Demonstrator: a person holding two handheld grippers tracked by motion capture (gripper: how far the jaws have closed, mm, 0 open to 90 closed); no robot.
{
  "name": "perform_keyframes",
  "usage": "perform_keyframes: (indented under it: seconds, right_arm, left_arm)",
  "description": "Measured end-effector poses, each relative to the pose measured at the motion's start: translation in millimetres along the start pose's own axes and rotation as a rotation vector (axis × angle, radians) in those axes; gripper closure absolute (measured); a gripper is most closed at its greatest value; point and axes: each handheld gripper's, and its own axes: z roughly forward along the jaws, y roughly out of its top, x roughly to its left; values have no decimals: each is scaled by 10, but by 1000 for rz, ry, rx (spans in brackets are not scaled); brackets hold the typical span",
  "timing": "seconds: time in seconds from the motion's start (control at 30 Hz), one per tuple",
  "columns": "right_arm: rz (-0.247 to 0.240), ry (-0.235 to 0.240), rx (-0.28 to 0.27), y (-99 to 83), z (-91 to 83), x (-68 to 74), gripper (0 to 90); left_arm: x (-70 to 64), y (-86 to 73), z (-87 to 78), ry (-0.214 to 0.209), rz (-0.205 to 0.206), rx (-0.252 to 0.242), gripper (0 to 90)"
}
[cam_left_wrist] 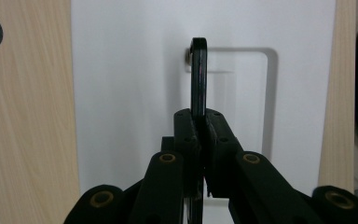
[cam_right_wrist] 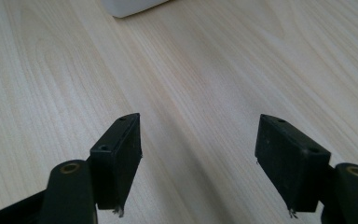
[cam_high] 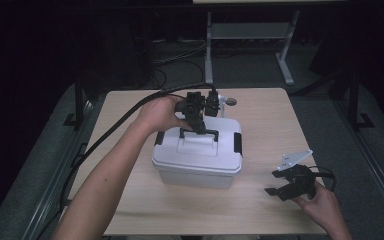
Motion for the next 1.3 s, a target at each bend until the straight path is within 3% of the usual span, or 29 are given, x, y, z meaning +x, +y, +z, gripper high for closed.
perform_keyframes:
  seconds: [0.33,0.77,0.93,1.3]
  right_arm:
    - [1,1,0,5,6,1,308]
    - [0,3,0,10,5,-2,309]
    - [-1,4,-2,14,12,-7,308]
    - [-3,2,-4,19,10,-13,308]
  left_arm:
    - [-11,-83,57,-9,-20,-16,850]
    - [-33,-100,72,-1,-12,-20,839]
    - [-33,-111,94,-12,-8,-3,792]
    - [-86,-125,60,-21,-7,-15,716]
